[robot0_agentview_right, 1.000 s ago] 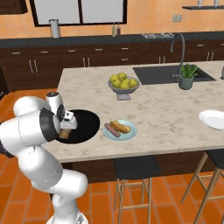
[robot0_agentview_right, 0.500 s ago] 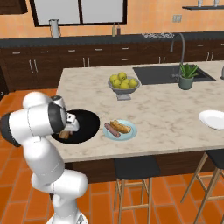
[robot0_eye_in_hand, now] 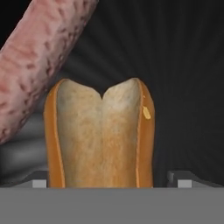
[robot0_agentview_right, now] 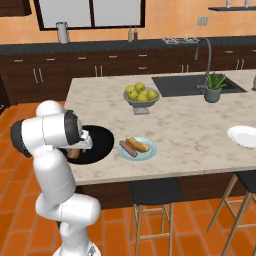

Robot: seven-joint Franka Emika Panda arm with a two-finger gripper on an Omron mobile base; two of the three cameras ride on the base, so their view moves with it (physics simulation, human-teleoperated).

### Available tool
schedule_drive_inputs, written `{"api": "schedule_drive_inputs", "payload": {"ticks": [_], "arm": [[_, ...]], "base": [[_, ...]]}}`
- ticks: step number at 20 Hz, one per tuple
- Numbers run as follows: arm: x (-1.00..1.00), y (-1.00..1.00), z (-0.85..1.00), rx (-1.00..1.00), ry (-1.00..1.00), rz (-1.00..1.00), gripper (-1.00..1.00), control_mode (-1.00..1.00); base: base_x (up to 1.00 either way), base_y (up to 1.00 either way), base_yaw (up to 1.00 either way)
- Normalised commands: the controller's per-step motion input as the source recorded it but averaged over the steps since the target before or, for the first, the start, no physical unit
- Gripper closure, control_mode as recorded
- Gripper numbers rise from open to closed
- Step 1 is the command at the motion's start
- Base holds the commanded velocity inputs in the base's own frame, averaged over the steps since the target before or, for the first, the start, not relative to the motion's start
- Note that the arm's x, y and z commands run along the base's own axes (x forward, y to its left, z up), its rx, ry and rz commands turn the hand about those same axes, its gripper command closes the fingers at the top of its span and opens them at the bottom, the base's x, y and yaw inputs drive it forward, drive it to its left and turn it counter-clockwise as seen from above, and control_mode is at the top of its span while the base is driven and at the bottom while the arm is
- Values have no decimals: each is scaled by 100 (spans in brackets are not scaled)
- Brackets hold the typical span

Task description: Place one bun and one sausage from the bowl on each plate.

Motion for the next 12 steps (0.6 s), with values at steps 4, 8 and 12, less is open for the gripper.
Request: {"api": "schedule_drive_inputs", "payload": {"ticks": [4,8,12], "arm": [[6,0,-42,-1,0,0,100,-100],[0,0,-4,0,0,0,100,-100],[-26,-14,0,0,0,0,100,-100]], "base": [[0,0,0],[0,0,0],[0,0,0]]}}
